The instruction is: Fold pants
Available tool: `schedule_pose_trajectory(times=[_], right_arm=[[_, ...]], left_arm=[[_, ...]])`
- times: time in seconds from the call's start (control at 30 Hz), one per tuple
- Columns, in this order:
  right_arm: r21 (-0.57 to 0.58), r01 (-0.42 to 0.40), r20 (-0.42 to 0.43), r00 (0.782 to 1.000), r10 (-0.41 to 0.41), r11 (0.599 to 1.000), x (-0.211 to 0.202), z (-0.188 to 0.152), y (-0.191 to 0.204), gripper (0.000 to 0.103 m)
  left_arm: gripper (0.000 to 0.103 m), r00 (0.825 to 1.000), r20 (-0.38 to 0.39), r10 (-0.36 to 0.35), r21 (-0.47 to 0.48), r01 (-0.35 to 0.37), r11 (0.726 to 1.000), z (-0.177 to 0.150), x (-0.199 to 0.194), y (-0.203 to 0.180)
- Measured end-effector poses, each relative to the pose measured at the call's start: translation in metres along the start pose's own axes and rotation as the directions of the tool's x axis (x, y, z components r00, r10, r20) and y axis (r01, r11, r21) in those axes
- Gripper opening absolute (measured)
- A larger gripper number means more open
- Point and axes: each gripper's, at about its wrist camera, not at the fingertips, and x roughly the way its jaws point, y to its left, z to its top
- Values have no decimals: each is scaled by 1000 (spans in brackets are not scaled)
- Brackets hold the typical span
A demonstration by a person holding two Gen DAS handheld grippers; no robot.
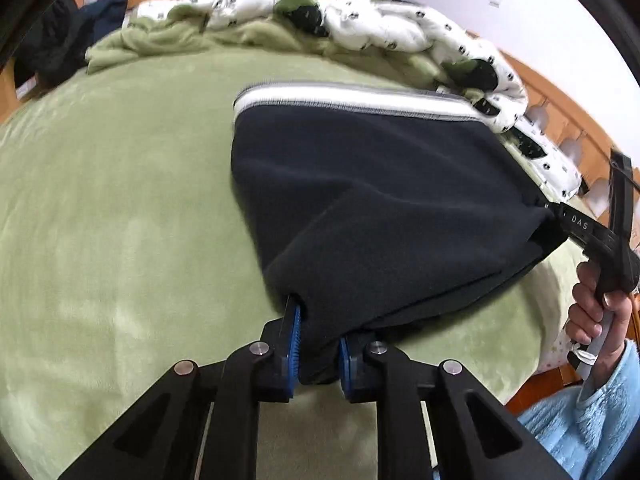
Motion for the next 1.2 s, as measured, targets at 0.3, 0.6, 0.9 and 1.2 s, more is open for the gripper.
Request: schedule_pose_trajectory(times=[0.3, 0.6, 0.9, 1.2], right_arm=[[-130, 42, -21, 999, -45, 991, -12, 7, 6, 44], [-195, 20, -64, 997, -33, 981, 35, 75, 28, 53], [-161, -56, -258, 966, 13, 985, 107, 79, 6, 58], [-123, -120, -319, 945, 75, 985, 122, 74, 2, 57]], left_arm=[[52, 993, -92, -78, 32, 81, 996, -26, -41, 30], [57, 995, -26, -100, -134, 96, 986, 57, -5, 60], [57, 978, -119, -170, -173, 148, 974, 94, 78, 66], [60, 980, -91, -179, -172, 162, 972, 99, 96, 53]])
